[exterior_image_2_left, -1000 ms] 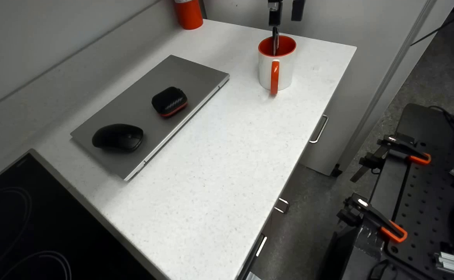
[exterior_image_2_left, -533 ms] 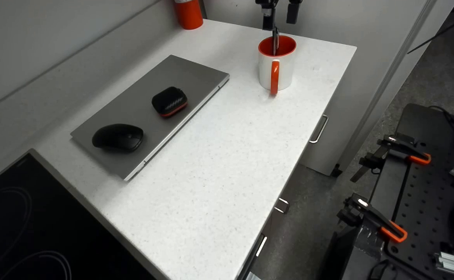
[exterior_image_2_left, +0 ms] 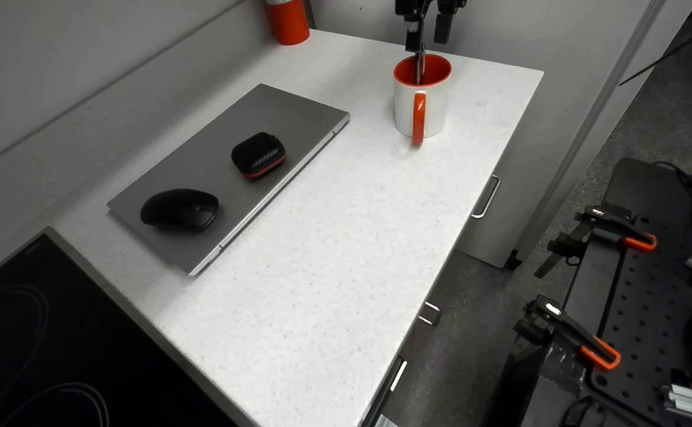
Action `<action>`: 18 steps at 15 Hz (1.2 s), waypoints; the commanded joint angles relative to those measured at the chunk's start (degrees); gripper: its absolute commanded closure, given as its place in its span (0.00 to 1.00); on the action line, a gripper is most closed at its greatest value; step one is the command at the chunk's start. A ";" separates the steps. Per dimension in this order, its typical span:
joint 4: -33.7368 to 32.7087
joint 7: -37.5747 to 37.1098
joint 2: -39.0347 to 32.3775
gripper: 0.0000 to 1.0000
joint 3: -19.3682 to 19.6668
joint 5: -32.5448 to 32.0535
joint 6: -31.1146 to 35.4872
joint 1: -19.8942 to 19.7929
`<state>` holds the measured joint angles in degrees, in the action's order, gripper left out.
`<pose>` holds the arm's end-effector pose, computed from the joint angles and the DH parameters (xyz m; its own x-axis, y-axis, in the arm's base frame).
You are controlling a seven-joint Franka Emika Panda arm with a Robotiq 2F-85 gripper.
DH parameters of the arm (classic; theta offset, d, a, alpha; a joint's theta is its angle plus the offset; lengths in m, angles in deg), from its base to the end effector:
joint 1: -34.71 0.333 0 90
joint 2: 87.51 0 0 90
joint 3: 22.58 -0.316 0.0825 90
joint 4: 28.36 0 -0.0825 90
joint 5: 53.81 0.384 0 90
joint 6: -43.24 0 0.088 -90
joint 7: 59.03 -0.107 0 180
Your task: Remove the black pen from the white mug
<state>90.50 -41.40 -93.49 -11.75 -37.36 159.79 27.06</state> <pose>0.5273 -0.1580 0.3710 0.9851 -0.1508 -0.0828 -0.1670 -0.9535 -0.2508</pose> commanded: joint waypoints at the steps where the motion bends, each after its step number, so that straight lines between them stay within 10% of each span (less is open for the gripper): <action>1: -0.89 -0.31 -0.65 0.59 -1.09 1.98 0.28 -1.37; 7: -1.66 -0.14 -2.60 1.00 -1.18 3.69 1.02 -1.63; 18: -0.46 0.14 -0.43 0.98 -0.84 4.37 0.04 -2.57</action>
<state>89.89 -41.40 -94.41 -11.83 -34.24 159.91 25.82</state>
